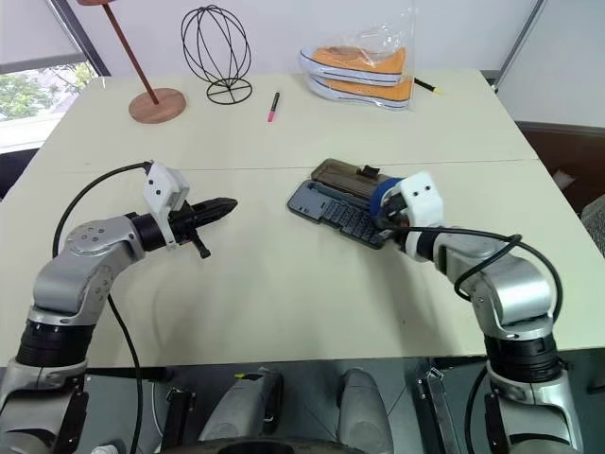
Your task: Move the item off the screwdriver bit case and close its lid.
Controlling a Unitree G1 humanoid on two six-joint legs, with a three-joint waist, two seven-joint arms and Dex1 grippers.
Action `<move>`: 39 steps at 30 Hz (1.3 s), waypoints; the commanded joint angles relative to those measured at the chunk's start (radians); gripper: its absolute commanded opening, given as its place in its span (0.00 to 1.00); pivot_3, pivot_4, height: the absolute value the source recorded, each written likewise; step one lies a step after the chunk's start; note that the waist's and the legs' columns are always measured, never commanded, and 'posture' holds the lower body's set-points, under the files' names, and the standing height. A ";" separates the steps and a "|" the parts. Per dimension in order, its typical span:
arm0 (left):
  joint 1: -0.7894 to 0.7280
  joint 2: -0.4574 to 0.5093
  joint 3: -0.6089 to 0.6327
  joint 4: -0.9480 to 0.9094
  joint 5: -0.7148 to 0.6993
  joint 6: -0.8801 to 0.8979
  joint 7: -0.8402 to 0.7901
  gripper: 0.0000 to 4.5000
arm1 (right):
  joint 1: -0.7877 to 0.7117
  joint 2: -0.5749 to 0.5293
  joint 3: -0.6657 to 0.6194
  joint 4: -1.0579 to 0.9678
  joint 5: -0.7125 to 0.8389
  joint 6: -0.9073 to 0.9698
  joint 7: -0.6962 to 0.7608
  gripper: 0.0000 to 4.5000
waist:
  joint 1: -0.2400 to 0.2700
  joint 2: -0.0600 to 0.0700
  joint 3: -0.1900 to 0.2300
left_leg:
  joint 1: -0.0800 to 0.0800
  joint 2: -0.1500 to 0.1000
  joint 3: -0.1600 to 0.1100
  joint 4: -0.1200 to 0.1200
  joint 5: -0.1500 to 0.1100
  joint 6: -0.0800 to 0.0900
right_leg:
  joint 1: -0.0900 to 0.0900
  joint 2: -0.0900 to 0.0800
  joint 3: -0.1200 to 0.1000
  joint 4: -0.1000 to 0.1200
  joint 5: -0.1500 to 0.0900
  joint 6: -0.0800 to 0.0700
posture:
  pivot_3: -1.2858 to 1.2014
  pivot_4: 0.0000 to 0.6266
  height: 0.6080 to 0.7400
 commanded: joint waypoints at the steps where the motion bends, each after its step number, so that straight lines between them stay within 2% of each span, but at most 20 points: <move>1: -0.019 -0.003 -0.001 -0.008 0.009 -0.032 -0.008 0.00 | -0.016 -0.014 -0.027 -0.047 0.015 -0.007 0.016 0.10 | -0.002 0.000 0.000 | 0.000 0.000 0.000 0.000 0.000 0.000 | 0.000 0.000 0.000 0.000 0.000 0.000 | 0.52 0.24 1.00; 9: -0.029 -0.013 -0.010 0.008 0.020 -0.048 -0.015 0.00 | 0.001 -0.016 0.001 -0.078 0.013 -0.011 0.030 0.10 | -0.001 0.000 0.000 | 0.000 0.001 0.000 0.000 0.000 0.000 | 0.000 0.000 0.000 0.000 0.000 0.000 | 0.52 0.24 1.00; 15: -0.037 -0.023 -0.019 0.023 0.030 -0.057 -0.017 0.00 | -0.067 -0.058 -0.036 0.041 -0.069 -0.108 0.003 0.10 | -0.001 0.000 0.000 | 0.000 0.001 0.000 0.000 0.000 0.000 | 0.000 0.000 0.000 0.000 0.000 0.000 | 0.52 0.24 1.00; 23: -0.058 -0.049 -0.033 0.050 0.042 -0.072 -0.018 0.00 | -0.170 -0.092 -0.040 0.452 -0.225 -0.339 -0.036 0.10 | -0.001 0.000 0.000 | 0.000 0.000 0.005 0.000 0.000 0.000 | 0.000 0.000 0.000 0.000 0.000 0.000 | 0.52 0.24 1.00; 31: -0.056 -0.054 -0.036 0.049 0.047 -0.079 -0.014 0.00 | -0.423 -0.105 -0.061 1.084 -0.332 -0.606 -0.117 0.10 | -0.007 0.000 0.000 | 0.000 0.001 0.008 0.000 0.000 0.000 | -0.001 0.001 0.001 0.000 0.001 -0.001 | 0.52 0.24 1.00; 35: -0.036 -0.053 -0.035 0.027 0.048 -0.077 -0.005 0.00 | -0.501 -0.120 -0.091 1.263 -0.342 -0.686 -0.165 0.10 | -0.007 0.000 0.000 | 0.000 0.001 0.009 0.000 0.000 0.000 | -0.001 0.001 0.002 0.000 0.001 -0.001 | 0.52 0.24 1.00; 39: -0.022 -0.049 -0.030 0.010 0.046 -0.072 0.004 0.00 | -0.520 -0.121 -0.096 1.354 -0.352 -0.720 -0.189 0.10 | -0.007 0.000 0.000 | 0.000 0.001 0.010 0.000 0.000 0.000 | -0.001 0.001 0.003 0.000 0.001 -0.001 | 0.52 0.24 1.00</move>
